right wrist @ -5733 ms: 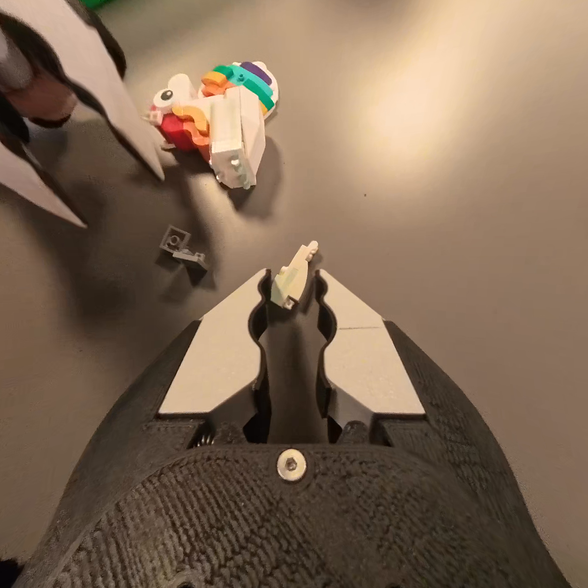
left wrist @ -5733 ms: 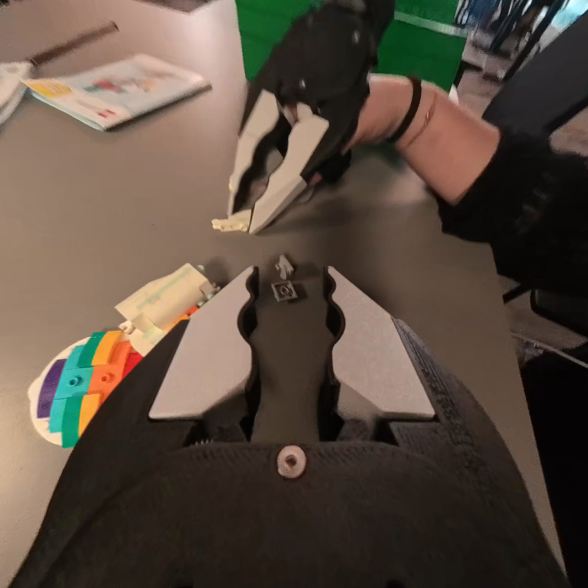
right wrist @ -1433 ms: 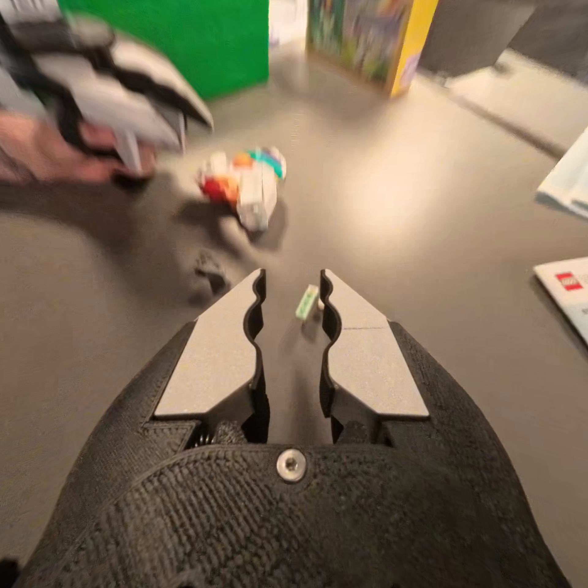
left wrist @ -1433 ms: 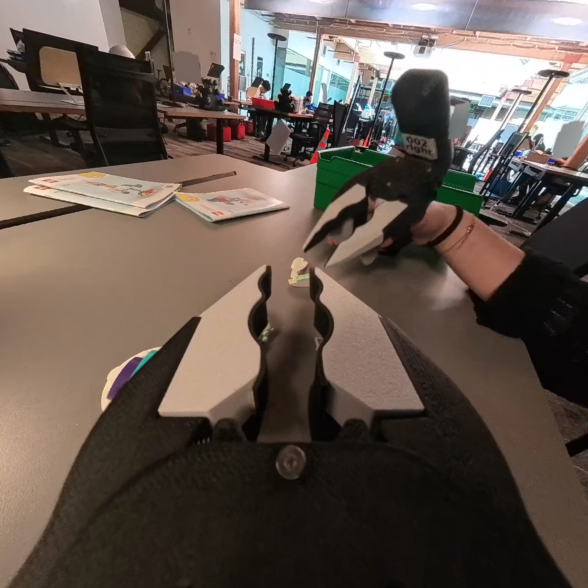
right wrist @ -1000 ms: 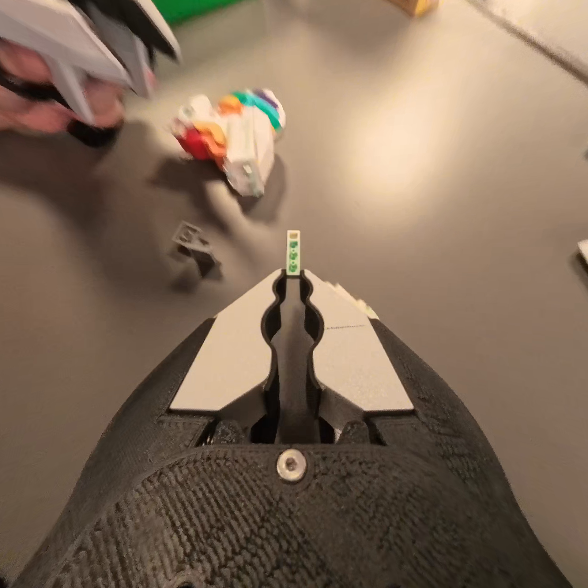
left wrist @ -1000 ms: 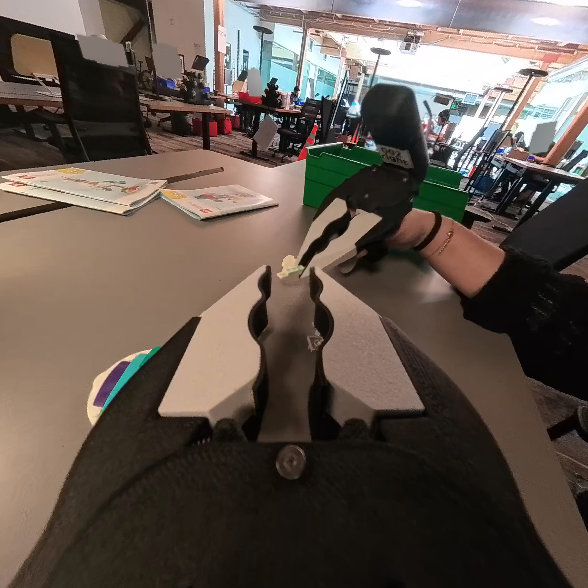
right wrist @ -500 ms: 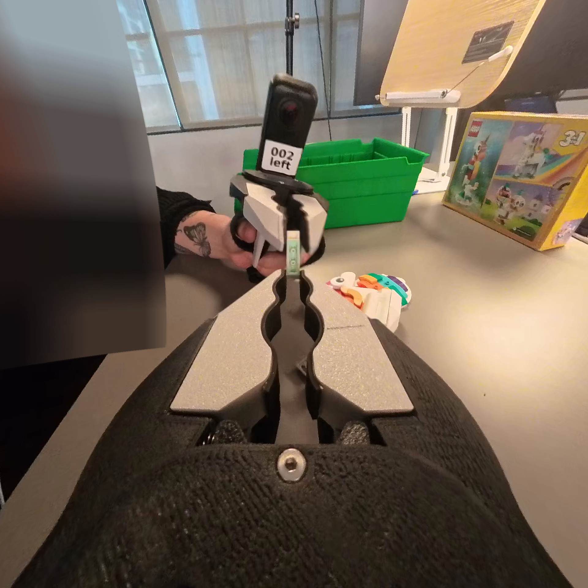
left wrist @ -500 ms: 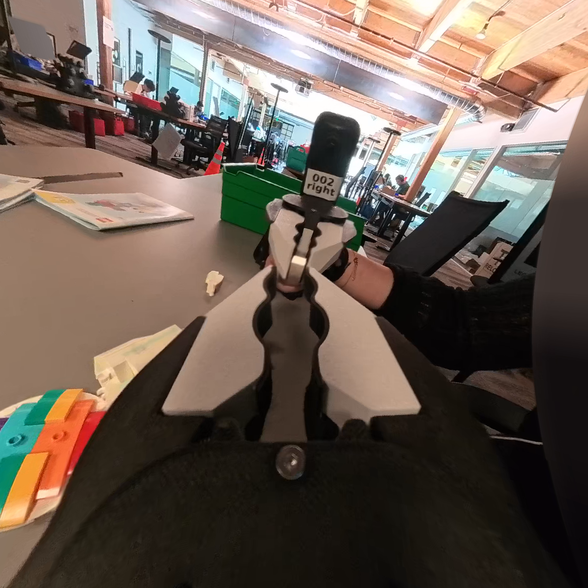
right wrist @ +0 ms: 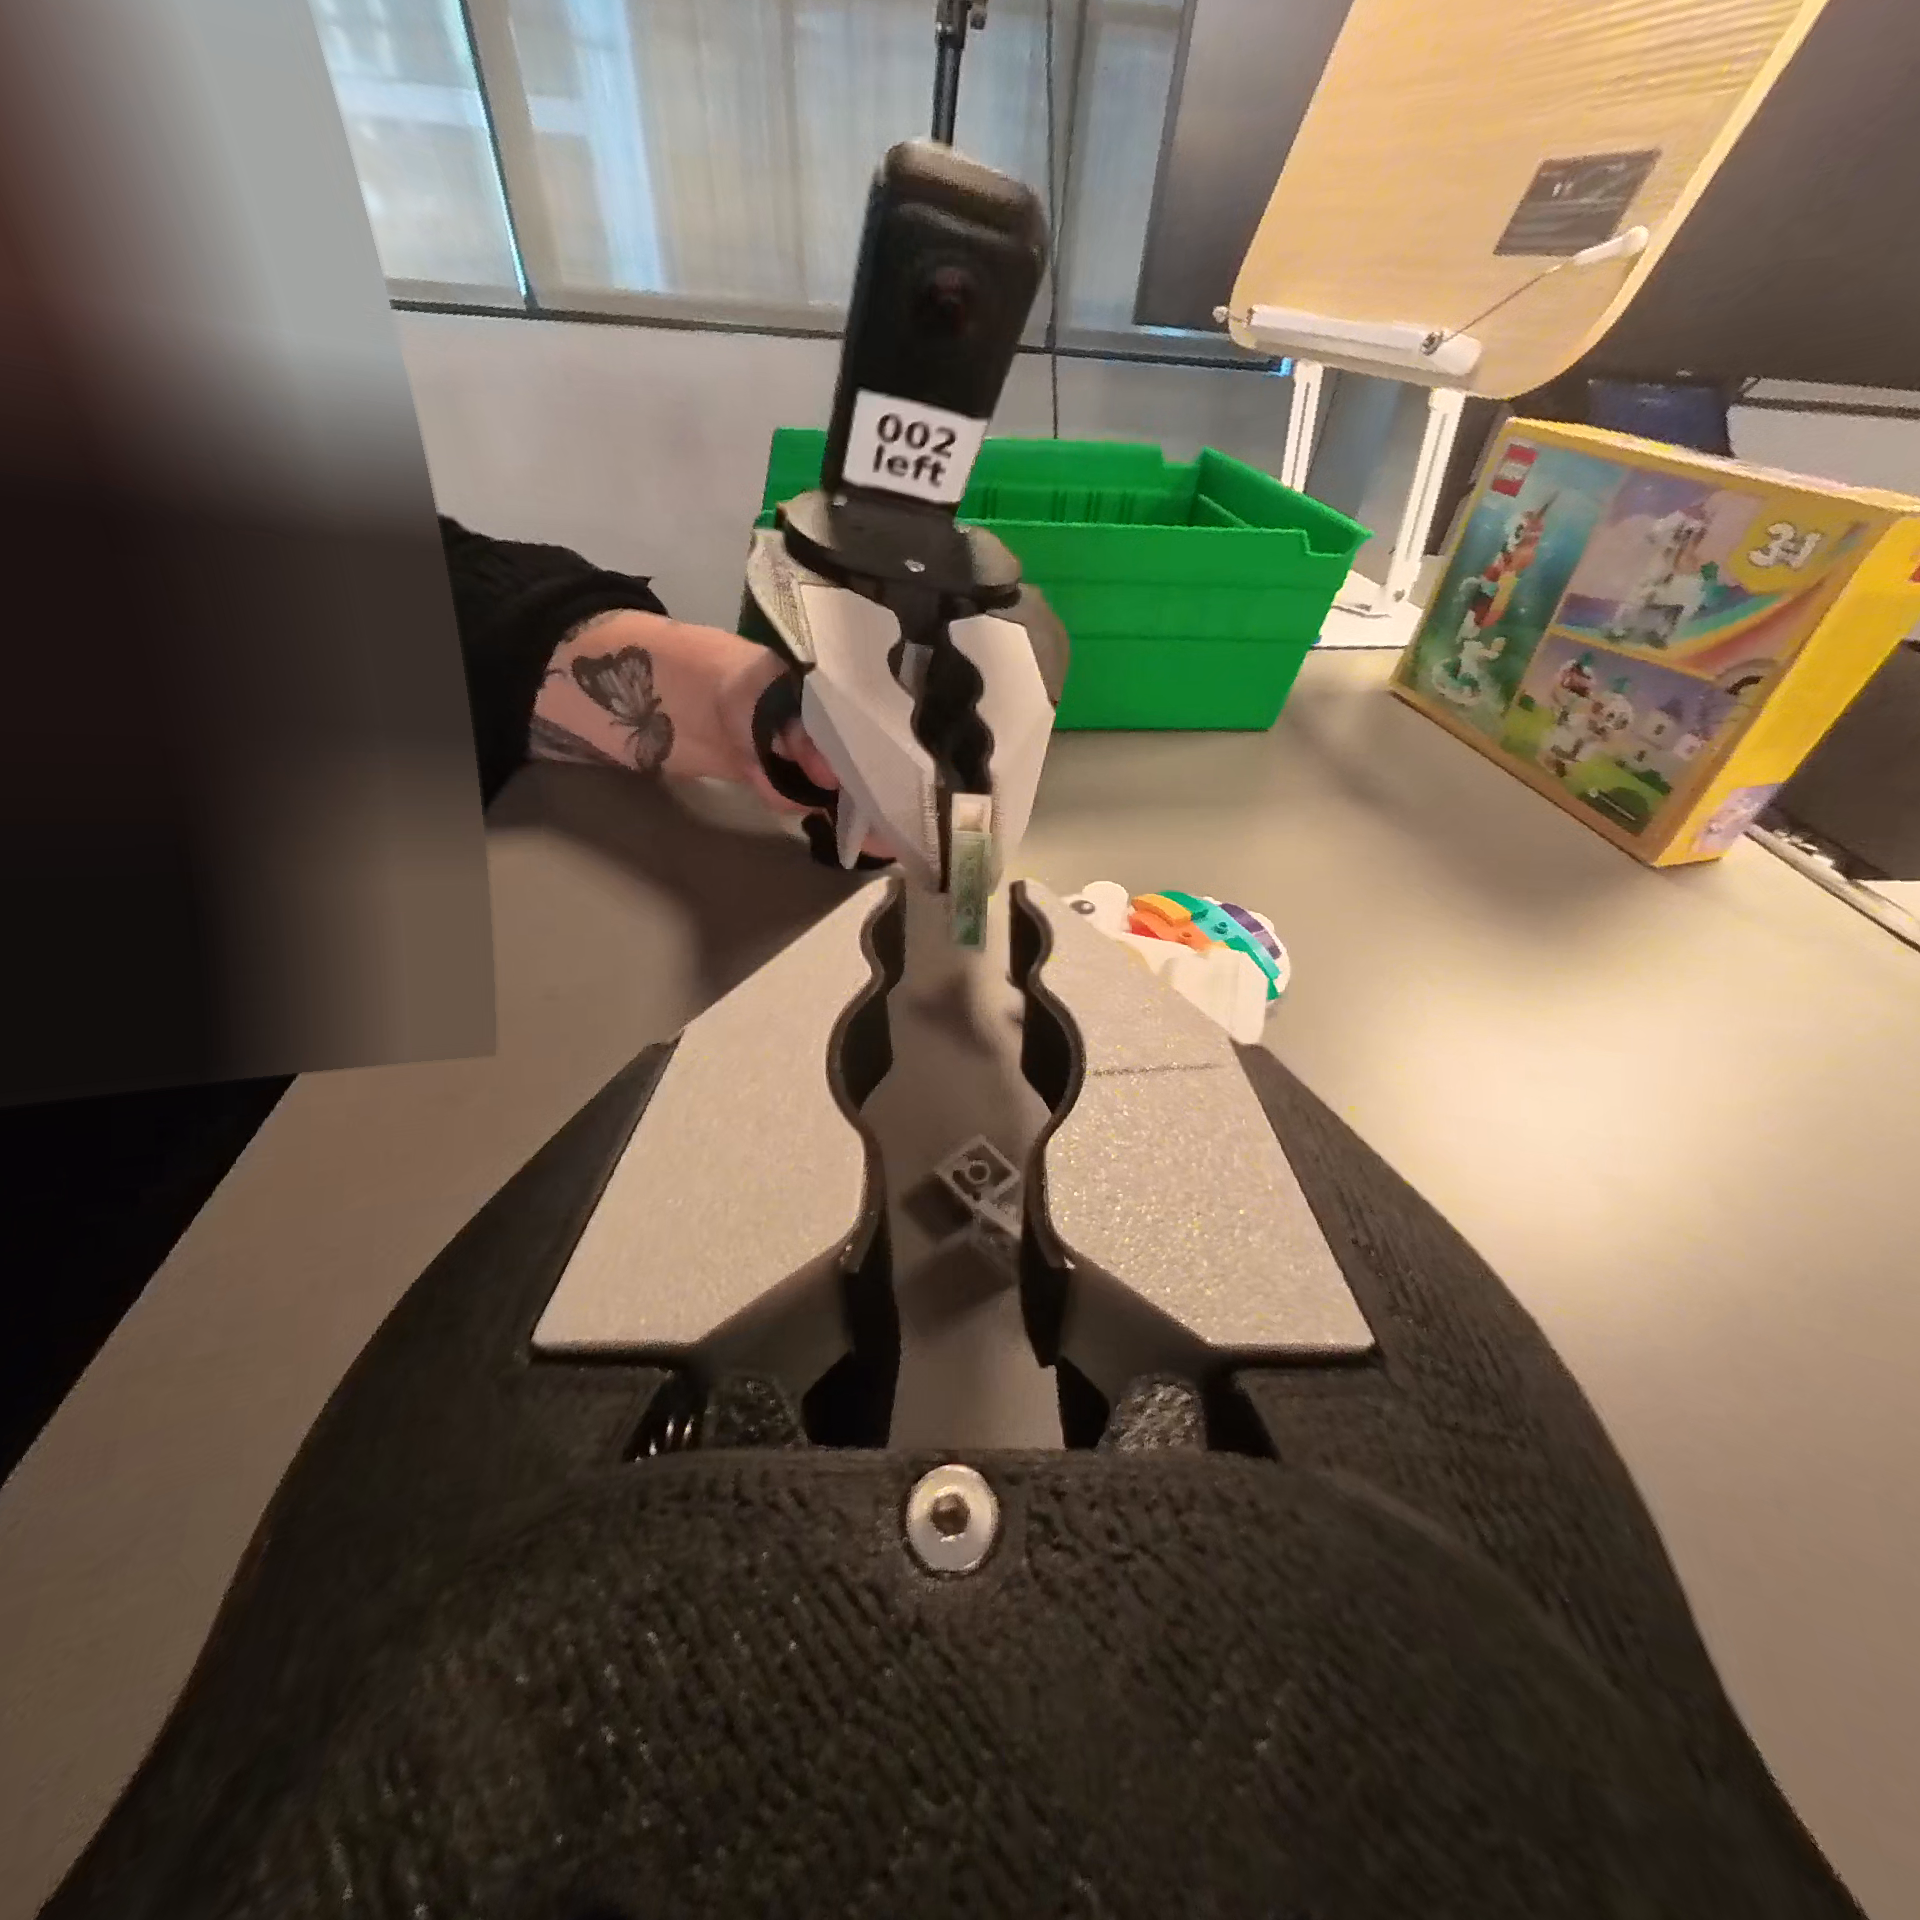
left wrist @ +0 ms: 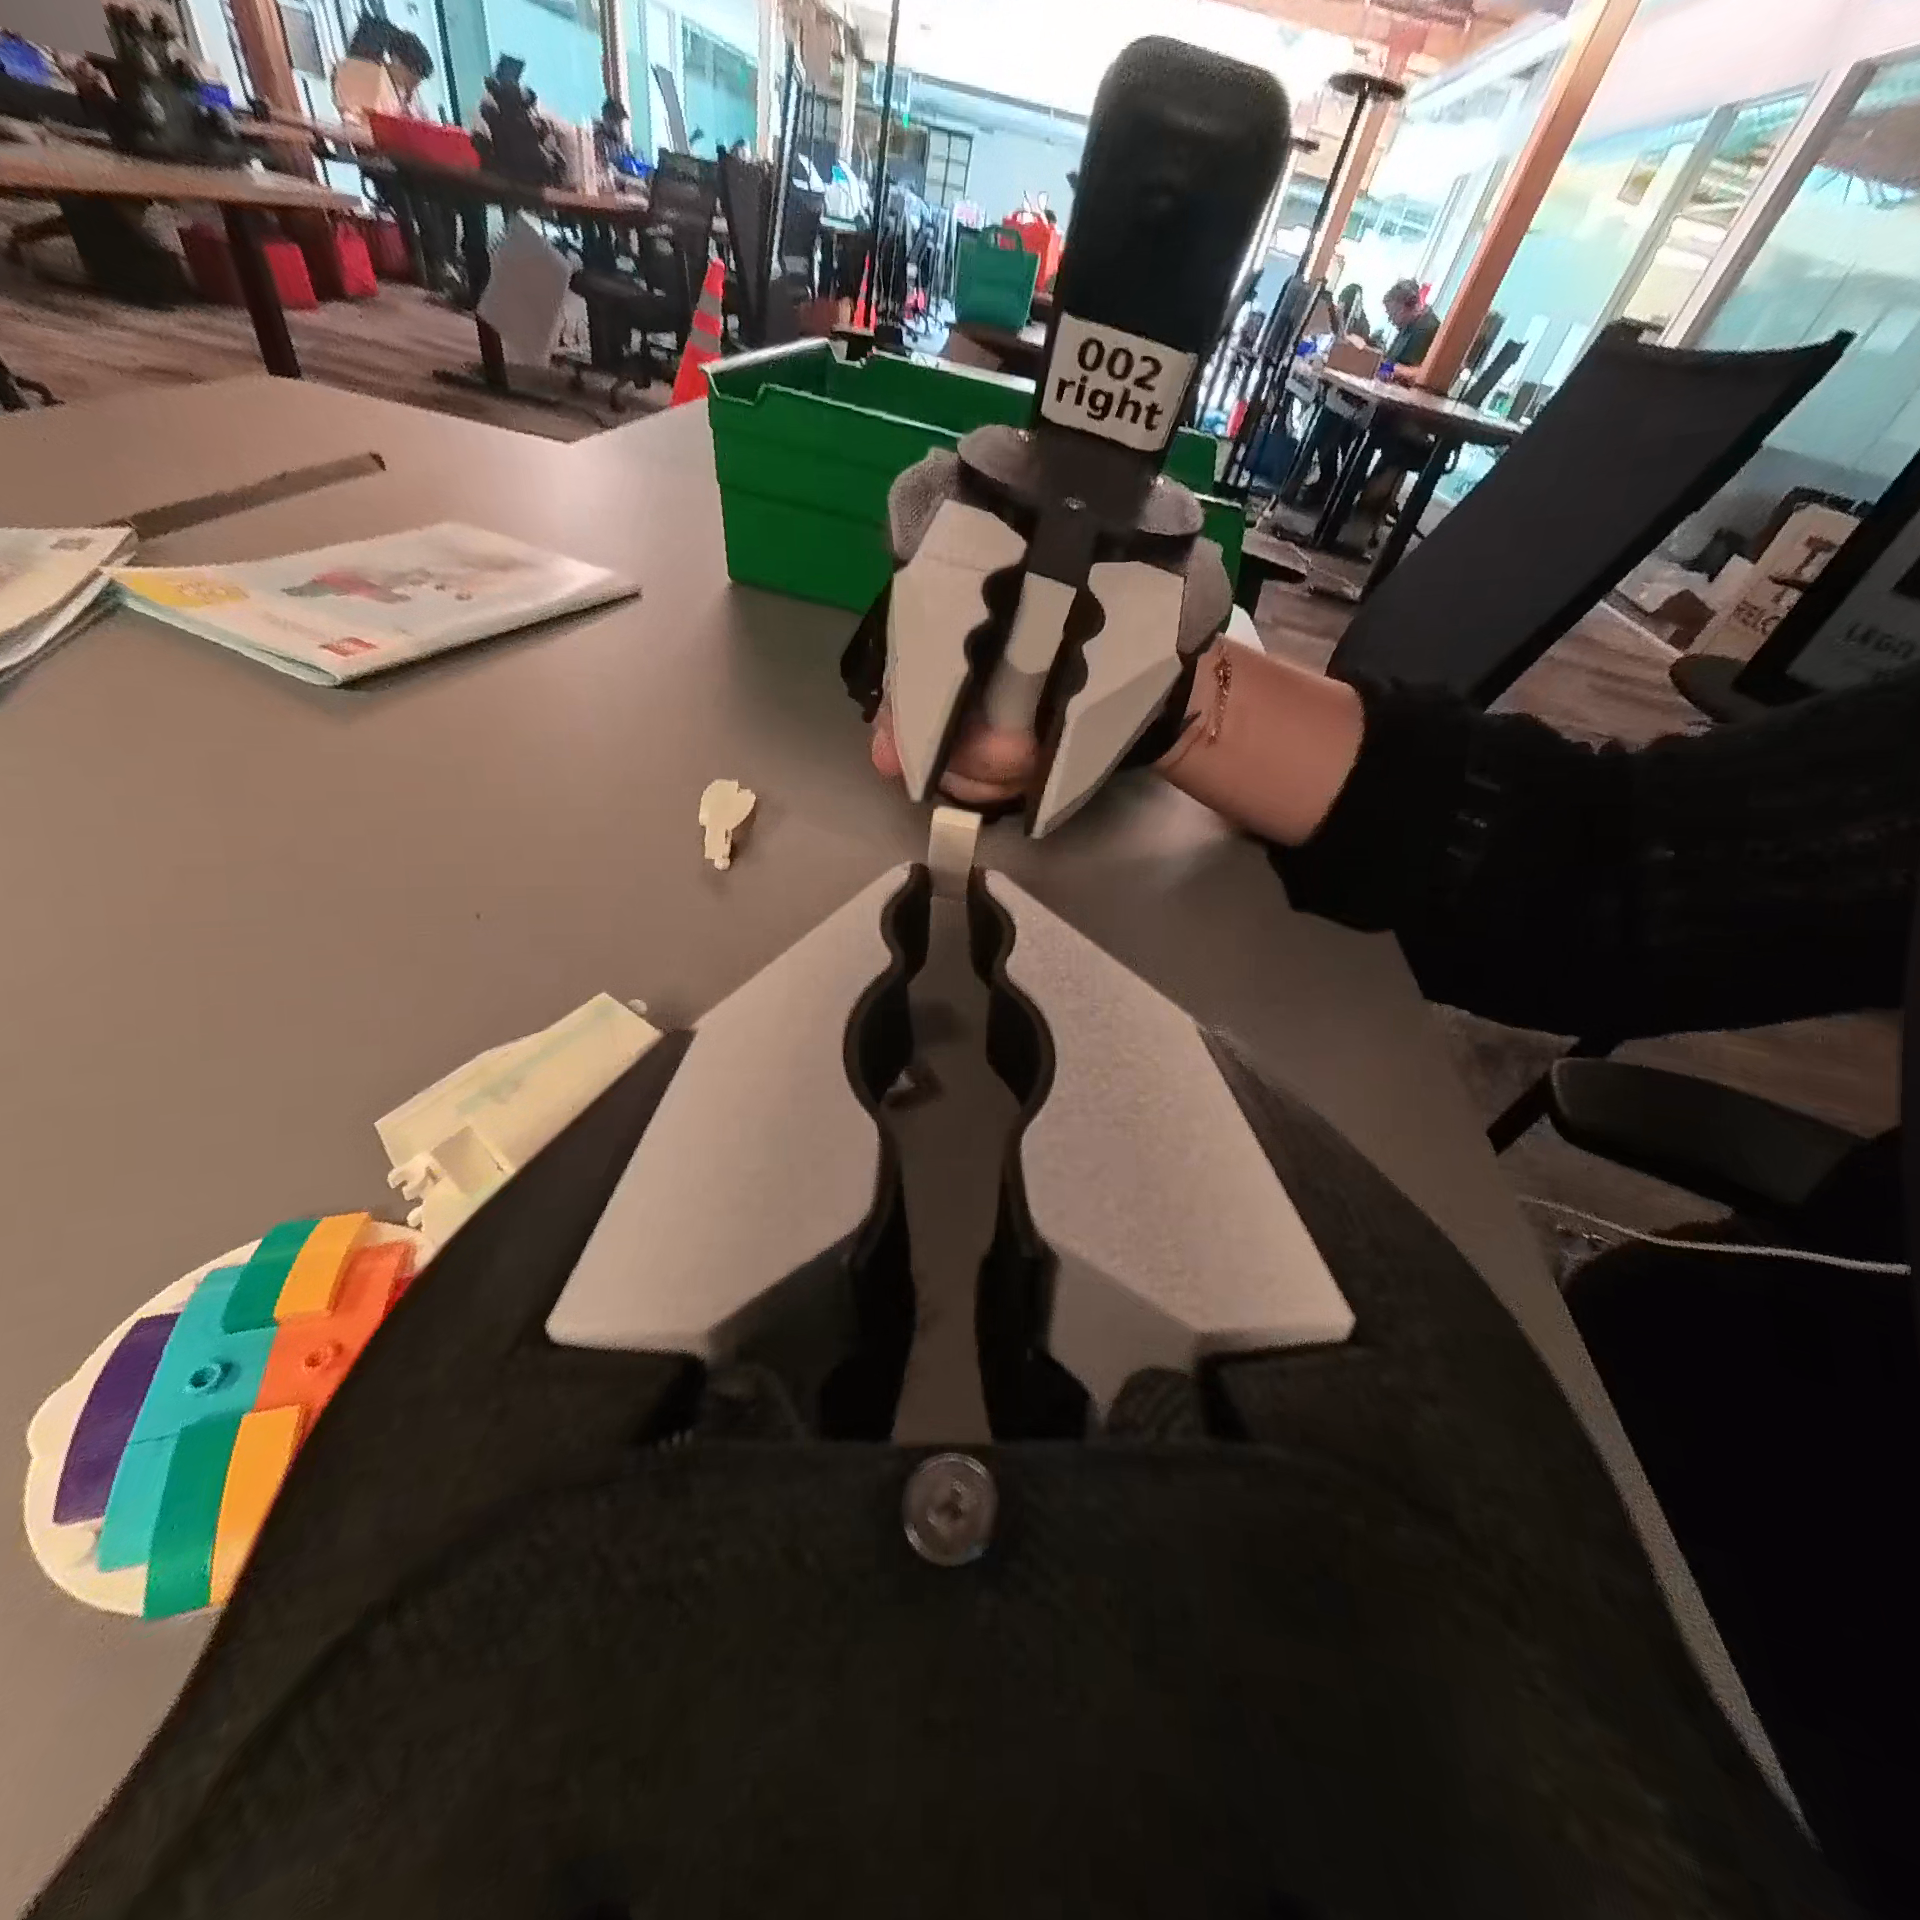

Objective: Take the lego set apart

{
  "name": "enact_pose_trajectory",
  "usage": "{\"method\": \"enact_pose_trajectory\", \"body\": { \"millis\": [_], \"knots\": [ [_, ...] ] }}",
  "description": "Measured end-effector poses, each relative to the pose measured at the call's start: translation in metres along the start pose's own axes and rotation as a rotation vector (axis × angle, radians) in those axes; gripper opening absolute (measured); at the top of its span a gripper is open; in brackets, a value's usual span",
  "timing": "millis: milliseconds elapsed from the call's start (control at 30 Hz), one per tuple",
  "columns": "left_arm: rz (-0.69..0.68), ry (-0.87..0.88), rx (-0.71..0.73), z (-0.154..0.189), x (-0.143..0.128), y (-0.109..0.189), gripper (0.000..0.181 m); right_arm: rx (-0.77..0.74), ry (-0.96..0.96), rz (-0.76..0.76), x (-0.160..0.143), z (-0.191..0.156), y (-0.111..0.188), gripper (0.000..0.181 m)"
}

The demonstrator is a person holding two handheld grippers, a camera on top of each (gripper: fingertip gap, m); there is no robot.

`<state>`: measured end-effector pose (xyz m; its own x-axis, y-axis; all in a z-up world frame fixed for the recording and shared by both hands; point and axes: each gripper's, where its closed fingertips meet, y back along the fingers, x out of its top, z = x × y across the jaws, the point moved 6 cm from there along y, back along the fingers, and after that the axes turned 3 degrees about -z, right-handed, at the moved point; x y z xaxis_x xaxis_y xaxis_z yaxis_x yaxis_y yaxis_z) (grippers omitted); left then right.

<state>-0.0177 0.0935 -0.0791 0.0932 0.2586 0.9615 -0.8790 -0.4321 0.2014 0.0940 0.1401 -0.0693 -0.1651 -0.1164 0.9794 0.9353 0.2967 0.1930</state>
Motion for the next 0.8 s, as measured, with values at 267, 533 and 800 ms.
{"method": "enact_pose_trajectory", "body": {
  "millis": [267,533,800],
  "knots": [
    [-0.088,-0.007,-0.039,0.004,-0.009,-0.006,0.007,0.051,-0.022,-0.074,-0.010,-0.004,-0.009,0.008],
    [0.009,-0.013,-0.038,0.007,-0.001,-0.004,0.008,0.040,-0.006,-0.018,0.000,-0.005,-0.007,0.005],
    [0.095,0.022,-0.088,0.008,0.004,0.002,0.016,-0.002,0.066,0.019,0.010,-0.008,-0.009,0.006]
  ]
}}
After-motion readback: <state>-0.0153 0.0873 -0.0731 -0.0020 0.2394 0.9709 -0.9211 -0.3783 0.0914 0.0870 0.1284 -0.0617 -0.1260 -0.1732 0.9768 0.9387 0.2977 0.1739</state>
